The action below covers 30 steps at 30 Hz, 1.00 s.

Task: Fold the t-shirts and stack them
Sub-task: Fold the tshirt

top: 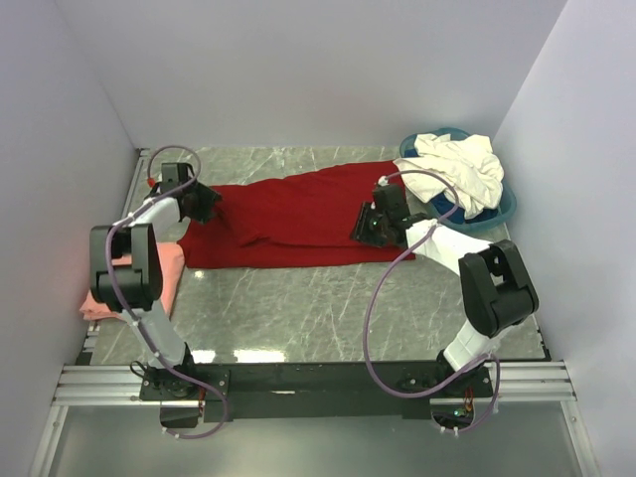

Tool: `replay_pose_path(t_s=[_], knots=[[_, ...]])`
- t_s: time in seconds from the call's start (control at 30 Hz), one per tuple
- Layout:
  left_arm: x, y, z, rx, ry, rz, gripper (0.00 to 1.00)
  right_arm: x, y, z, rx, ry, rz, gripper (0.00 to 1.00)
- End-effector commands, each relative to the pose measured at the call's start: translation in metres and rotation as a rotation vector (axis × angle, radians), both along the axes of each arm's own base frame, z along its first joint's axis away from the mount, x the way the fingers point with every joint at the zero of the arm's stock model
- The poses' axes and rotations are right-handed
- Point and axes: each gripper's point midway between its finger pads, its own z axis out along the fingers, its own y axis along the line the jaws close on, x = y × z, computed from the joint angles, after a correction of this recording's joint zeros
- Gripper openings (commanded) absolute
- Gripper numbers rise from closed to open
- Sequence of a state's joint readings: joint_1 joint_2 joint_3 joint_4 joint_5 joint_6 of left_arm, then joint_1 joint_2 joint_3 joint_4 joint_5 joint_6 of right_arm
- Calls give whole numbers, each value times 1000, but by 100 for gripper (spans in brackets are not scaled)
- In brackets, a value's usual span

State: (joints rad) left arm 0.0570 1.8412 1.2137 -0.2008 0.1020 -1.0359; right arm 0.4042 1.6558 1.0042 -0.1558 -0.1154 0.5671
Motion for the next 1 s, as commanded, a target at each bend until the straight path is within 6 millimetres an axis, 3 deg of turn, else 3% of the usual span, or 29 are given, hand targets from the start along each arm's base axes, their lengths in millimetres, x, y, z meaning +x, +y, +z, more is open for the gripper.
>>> replay_pose_path(t_s=[0.0, 0.07, 0.1, 0.23, 0.43, 0.73, 0.97], knots=[[-7, -11, 47, 20, -128, -27, 57, 6, -7, -3, -62, -13, -32, 42], [-21, -17, 39, 42, -106, -32, 59, 6, -13, -9, -91, -7, -58, 41], [-27, -28, 46, 48, -124, -55, 60, 5, -16, -11, -95, 0, -65, 41], [-58, -59, 29, 71, -89, -113, 60, 8, -29, -17, -118, 3, -114, 41], [-87, -105, 21, 75, -72, -235, 61, 11, -49, -20, -103, 9, -168, 43], [-90, -140, 18, 107, -75, -305, 65, 8, -58, -24, -43, 28, -190, 52], [-82, -156, 1, 116, -41, -334, 65, 7, -64, -24, -24, 35, -210, 55]])
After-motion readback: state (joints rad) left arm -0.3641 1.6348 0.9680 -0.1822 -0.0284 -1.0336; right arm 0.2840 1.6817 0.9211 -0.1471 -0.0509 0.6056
